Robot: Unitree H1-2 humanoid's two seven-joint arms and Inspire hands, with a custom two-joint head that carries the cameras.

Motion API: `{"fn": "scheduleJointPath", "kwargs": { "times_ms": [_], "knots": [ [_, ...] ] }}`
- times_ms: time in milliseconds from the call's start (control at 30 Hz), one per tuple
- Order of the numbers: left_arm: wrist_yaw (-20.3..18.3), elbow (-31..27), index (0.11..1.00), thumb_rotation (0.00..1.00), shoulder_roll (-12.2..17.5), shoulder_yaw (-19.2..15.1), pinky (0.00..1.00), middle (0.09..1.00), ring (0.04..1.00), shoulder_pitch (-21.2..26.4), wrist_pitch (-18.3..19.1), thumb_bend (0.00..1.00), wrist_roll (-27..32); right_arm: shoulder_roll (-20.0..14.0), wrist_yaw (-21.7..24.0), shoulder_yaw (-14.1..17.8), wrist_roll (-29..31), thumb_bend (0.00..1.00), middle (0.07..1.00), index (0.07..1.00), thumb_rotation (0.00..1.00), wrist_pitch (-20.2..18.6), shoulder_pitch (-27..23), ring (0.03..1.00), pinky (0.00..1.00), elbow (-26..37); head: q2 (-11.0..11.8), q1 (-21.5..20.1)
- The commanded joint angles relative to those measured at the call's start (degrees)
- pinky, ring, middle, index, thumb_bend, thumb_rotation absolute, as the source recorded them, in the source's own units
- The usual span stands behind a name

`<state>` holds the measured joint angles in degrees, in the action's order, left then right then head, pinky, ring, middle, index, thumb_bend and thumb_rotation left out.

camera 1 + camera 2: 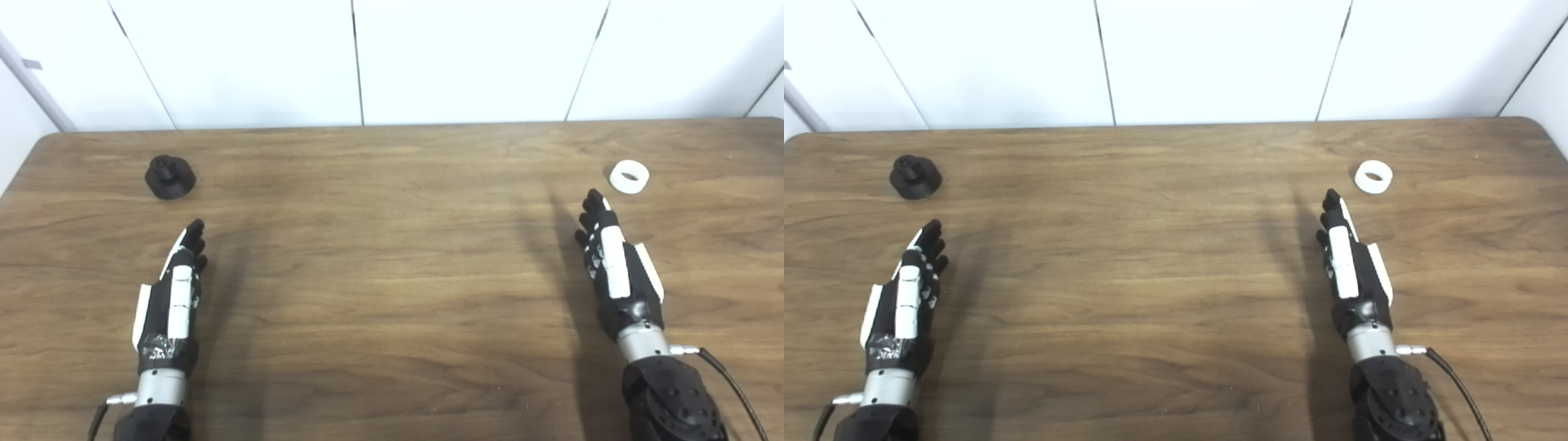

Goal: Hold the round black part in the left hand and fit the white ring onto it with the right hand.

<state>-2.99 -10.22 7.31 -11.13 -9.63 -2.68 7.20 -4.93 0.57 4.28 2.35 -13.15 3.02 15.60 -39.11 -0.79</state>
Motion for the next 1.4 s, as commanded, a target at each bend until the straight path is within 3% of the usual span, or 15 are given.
{"fn": "scheduleJointPath", "kwargs": {
  "times_ms": [0,167,467,700,933,1267,1367],
  "knots": [
    [0.09,-0.90,0.949,0.86,0.70,-0.13,1.00,0.985,0.998,0.86,-1.84,0.49,0.11,-0.13,-0.03,0.35,0.20,0.56,1.000,0.998,1.00,1.68,-0.68,1.000,1.00,1.34,0.02,-0.03],
    [0.18,-0.78,0.941,0.84,0.48,-0.16,1.00,0.978,0.992,0.81,-2.26,0.49,0.06,-0.16,-0.16,0.23,-0.23,0.56,1.000,0.997,1.00,1.60,-0.63,1.000,1.00,1.19,0.32,0.27],
    [0.01,-0.69,0.949,0.85,-0.06,1.17,1.00,0.981,0.995,0.22,-2.75,0.48,-1.12,-0.95,0.47,0.66,0.52,0.54,1.000,0.995,1.00,2.39,-0.11,1.000,1.00,0.46,2.86,5.94],
    [0.82,0.53,0.942,0.86,-1.32,3.07,1.00,0.976,0.994,-0.11,-3.71,0.45,-3.65,-2.60,2.16,1.24,2.16,0.50,1.000,1.000,1.00,4.86,0.25,1.000,1.00,-1.79,6.70,13.21],
    [1.39,1.96,0.962,0.86,-2.12,4.63,1.00,0.995,1.000,-0.05,-4.31,0.52,-6.05,-3.49,3.30,1.60,3.70,0.48,1.000,1.000,1.00,6.60,0.09,1.000,1.00,-3.58,10.76,17.68],
    [2.43,3.73,0.968,0.84,-3.31,5.57,1.00,0.994,1.000,0.30,-5.18,0.51,-8.12,-4.06,4.01,1.41,4.06,0.51,1.000,1.000,1.00,6.34,-0.26,1.000,1.00,-4.18,12.72,19.02],
    [3.12,3.55,0.966,0.74,-3.34,5.57,1.00,0.992,1.000,0.23,-4.25,0.56,-9.31,-4.01,4.16,1.27,3.92,0.50,1.000,1.000,1.00,6.52,-0.34,1.000,1.00,-4.21,12.85,18.74]
  ]
}}
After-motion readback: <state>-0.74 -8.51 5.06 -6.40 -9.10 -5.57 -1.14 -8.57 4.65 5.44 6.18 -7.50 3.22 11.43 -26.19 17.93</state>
